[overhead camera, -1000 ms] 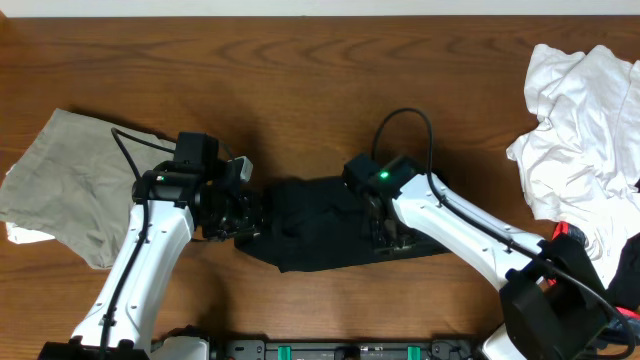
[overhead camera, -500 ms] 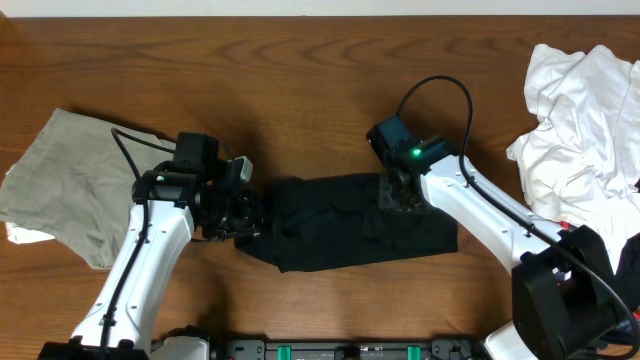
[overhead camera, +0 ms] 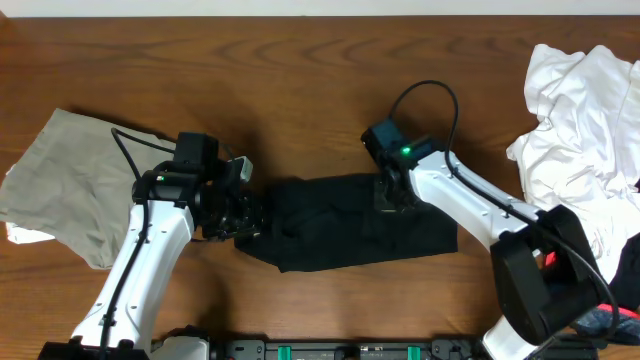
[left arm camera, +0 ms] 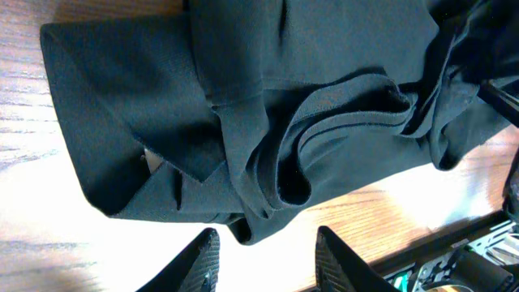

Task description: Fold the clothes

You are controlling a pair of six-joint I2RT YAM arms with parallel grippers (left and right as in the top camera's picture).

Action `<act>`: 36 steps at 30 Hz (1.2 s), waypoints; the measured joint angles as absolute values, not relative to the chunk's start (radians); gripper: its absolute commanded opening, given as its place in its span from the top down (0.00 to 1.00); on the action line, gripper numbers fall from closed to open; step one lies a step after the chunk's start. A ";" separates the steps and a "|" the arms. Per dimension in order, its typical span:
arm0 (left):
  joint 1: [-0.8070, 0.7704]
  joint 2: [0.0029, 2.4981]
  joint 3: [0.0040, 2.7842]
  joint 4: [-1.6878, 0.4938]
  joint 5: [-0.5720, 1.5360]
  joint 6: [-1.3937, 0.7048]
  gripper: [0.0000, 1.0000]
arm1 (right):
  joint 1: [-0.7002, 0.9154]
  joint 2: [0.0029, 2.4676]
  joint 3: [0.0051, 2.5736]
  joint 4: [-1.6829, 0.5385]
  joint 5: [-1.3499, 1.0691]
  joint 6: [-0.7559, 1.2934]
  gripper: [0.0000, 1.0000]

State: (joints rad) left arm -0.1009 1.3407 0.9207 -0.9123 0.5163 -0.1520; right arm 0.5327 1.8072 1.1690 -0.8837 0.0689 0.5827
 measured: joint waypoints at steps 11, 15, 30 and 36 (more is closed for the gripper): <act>-0.101 1.341 0.921 -0.912 0.516 -0.152 0.61 | 0.681 1.786 1.192 -0.885 0.031 0.488 0.90; -0.101 1.341 0.921 -0.912 0.516 -0.152 0.61 | 0.693 1.786 1.192 -0.886 0.021 0.479 0.60; -0.101 1.341 0.921 -0.912 0.516 -0.152 0.61 | 0.599 1.783 1.230 -0.892 0.107 0.451 0.61; -0.101 1.341 0.921 -0.912 0.516 -0.152 0.61 | 0.584 1.776 1.248 -0.813 0.127 0.423 0.67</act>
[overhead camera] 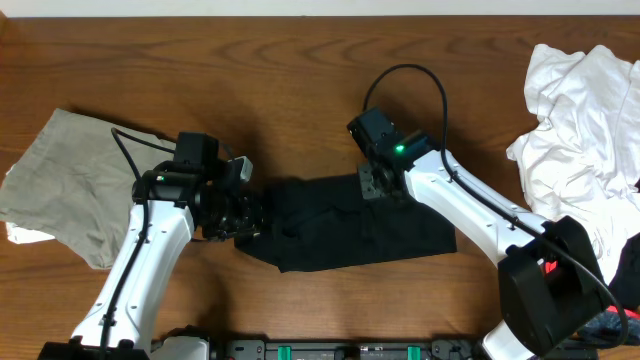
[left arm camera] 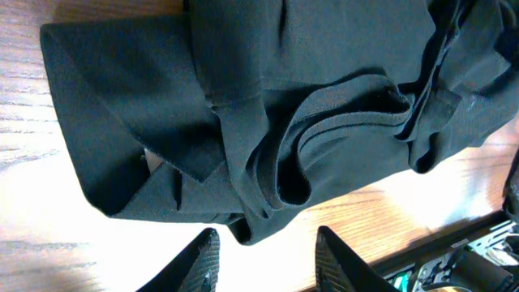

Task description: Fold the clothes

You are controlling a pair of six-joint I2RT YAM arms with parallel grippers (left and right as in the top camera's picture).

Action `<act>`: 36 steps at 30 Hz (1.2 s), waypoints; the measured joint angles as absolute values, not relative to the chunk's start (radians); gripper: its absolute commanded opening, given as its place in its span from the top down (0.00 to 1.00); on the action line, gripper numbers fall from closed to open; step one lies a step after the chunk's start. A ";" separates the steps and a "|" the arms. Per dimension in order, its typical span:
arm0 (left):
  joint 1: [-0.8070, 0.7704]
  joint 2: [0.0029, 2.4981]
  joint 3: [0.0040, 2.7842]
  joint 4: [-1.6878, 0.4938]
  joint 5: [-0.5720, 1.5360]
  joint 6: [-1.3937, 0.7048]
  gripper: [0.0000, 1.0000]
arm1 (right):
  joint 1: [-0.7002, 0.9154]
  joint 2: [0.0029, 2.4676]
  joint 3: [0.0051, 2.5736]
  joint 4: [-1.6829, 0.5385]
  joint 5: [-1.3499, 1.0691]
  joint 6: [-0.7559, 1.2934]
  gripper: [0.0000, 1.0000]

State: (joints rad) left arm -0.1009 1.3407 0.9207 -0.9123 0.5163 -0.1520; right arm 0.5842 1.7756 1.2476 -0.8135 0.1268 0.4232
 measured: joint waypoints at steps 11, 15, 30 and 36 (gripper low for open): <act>-0.101 1.341 0.921 -0.913 0.516 -0.152 0.61 | 0.584 1.901 1.248 -0.776 0.106 0.410 0.68; -0.101 1.341 0.921 -0.916 0.516 -0.152 0.61 | 0.583 1.943 1.248 -0.717 0.014 0.351 0.67; -0.101 1.341 0.921 -0.929 0.505 -0.160 0.23 | 0.505 1.682 1.280 -0.860 0.017 0.280 0.58; -0.101 1.354 0.920 -0.900 0.420 -0.214 0.12 | 0.421 1.562 1.308 -0.964 0.054 0.273 0.59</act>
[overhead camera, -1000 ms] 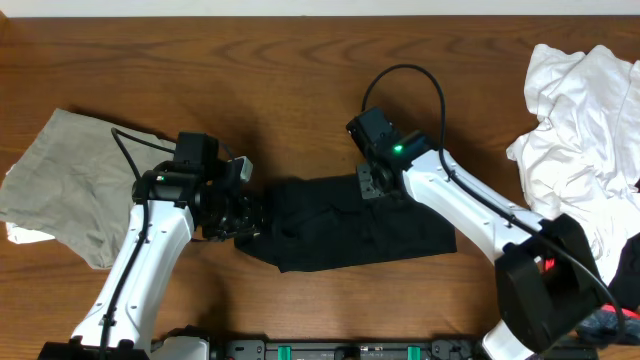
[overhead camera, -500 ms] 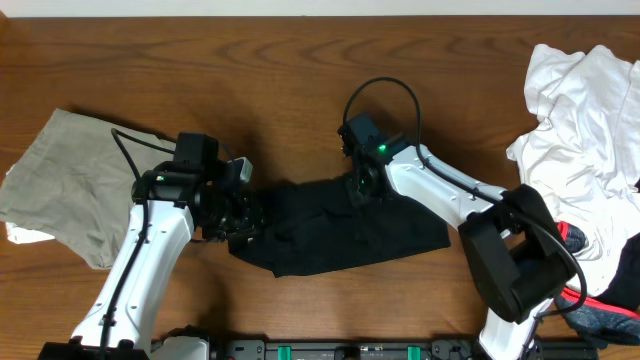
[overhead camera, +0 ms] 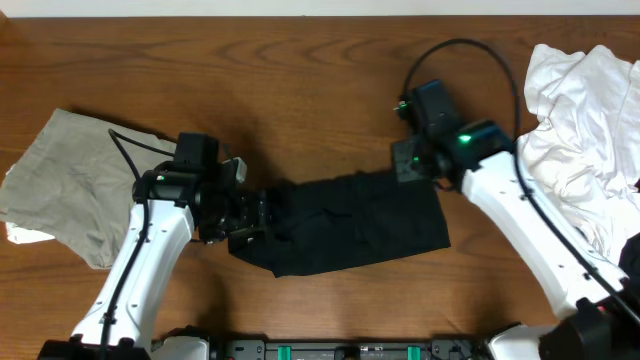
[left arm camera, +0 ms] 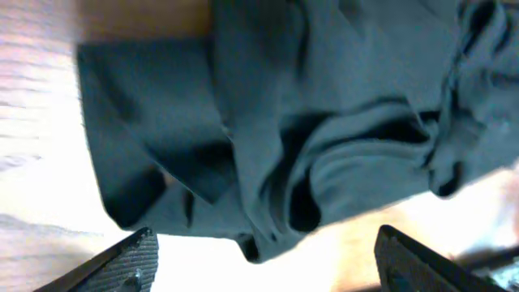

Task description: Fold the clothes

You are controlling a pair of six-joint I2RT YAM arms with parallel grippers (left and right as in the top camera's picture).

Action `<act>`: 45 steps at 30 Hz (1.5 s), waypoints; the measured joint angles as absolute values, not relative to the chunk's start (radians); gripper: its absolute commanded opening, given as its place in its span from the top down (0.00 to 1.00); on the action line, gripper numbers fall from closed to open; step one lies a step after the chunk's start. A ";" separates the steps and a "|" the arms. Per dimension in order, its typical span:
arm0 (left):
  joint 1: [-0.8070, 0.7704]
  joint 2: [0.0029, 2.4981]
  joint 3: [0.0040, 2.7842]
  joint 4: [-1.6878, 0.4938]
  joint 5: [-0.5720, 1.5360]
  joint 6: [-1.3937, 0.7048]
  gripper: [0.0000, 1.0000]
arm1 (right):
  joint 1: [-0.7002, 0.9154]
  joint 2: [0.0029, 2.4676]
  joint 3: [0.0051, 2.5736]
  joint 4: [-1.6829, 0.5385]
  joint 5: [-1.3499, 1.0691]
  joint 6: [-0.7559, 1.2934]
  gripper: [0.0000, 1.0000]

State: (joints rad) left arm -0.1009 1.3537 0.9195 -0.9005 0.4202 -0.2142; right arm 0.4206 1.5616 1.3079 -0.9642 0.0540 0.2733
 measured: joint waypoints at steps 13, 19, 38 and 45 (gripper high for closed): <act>-0.101 1.659 0.904 -0.799 0.255 -0.236 0.08 | 0.405 1.577 1.266 -0.991 0.065 0.268 0.60; -0.099 1.738 0.922 -0.807 0.271 -0.235 0.08 | 0.405 1.577 1.266 -0.986 0.065 0.268 0.60; -0.090 1.835 0.917 -0.756 0.623 -0.030 0.94 | 0.405 1.578 1.265 -0.984 0.065 0.268 0.61; -0.071 1.825 0.917 -0.803 0.622 0.009 0.94 | 0.405 1.578 1.265 -0.989 0.086 0.278 0.62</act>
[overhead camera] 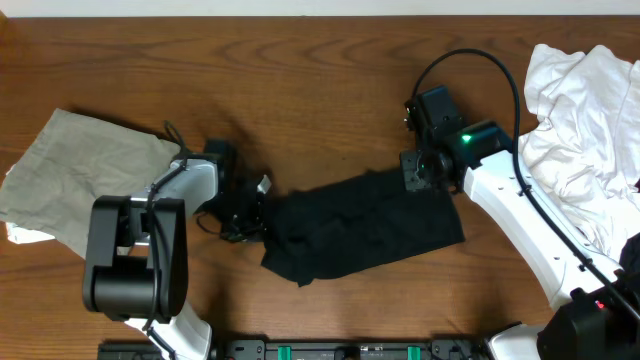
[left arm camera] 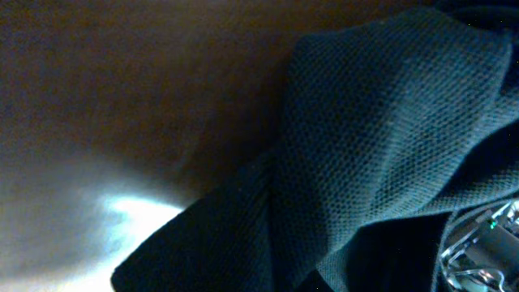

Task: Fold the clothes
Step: 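Lift the shirt's left end with the left gripper and fold it rightward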

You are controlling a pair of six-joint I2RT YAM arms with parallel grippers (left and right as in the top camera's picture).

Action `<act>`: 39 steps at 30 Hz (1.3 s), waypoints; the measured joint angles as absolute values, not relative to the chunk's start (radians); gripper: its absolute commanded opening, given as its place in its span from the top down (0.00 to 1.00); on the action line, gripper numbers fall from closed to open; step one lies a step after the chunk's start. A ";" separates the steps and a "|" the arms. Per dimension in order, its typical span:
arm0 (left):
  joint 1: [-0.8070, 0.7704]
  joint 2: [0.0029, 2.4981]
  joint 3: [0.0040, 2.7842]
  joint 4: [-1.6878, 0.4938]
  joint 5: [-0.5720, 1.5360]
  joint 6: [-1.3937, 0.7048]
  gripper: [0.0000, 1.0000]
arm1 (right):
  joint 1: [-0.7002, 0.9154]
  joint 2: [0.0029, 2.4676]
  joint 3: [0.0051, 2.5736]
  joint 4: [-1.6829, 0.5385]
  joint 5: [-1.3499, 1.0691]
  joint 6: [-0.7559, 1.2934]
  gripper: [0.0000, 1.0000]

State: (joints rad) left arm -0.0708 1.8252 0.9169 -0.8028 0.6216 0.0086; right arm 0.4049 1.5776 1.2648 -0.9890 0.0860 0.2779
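Observation:
A black garment [overhead camera: 365, 230] lies crumpled and slanted across the middle of the table. My left gripper [overhead camera: 254, 213] is low at its left edge. The left wrist view is filled with dark knit fabric [left arm camera: 381, 138] pressed close to the camera, with bare wood [left arm camera: 122, 97] to the left and the fingers hidden. My right gripper [overhead camera: 418, 176] sits on the garment's upper right corner and appears shut on it; its jaws are not visible from above.
A folded beige garment [overhead camera: 85, 180] lies at the left side of the table. A heap of white clothes [overhead camera: 585, 130] fills the right side. The table's front edge carries a black rail [overhead camera: 350, 350].
The left arm has folded in and dropped, its gripper now pressed against the garment's left edge, fingers out of sight. The garment has shifted right and tilted more, its upper right corner staying at the right gripper.
First my left gripper hovered open over the garment's left end while the right one rested on its middle top. The right gripper then shifted left along the top edge, then stood far right with that edge drawn out. Now the garment lies further right.

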 measured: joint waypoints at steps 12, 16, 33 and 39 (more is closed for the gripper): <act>0.199 1.594 1.008 -0.936 0.594 0.017 0.94 | 0.289 1.612 1.265 -0.967 0.115 0.298 0.59; 0.223 1.541 1.035 -0.962 0.590 0.007 0.94 | 0.288 1.701 1.265 -0.965 0.112 0.291 0.62; 0.095 1.528 1.426 -1.150 0.580 -0.146 0.94 | 0.182 1.871 1.259 -1.006 0.157 0.342 0.64; -0.151 1.531 1.426 -1.044 0.538 -0.266 0.94 | 0.176 1.871 1.259 -1.012 0.158 0.344 0.64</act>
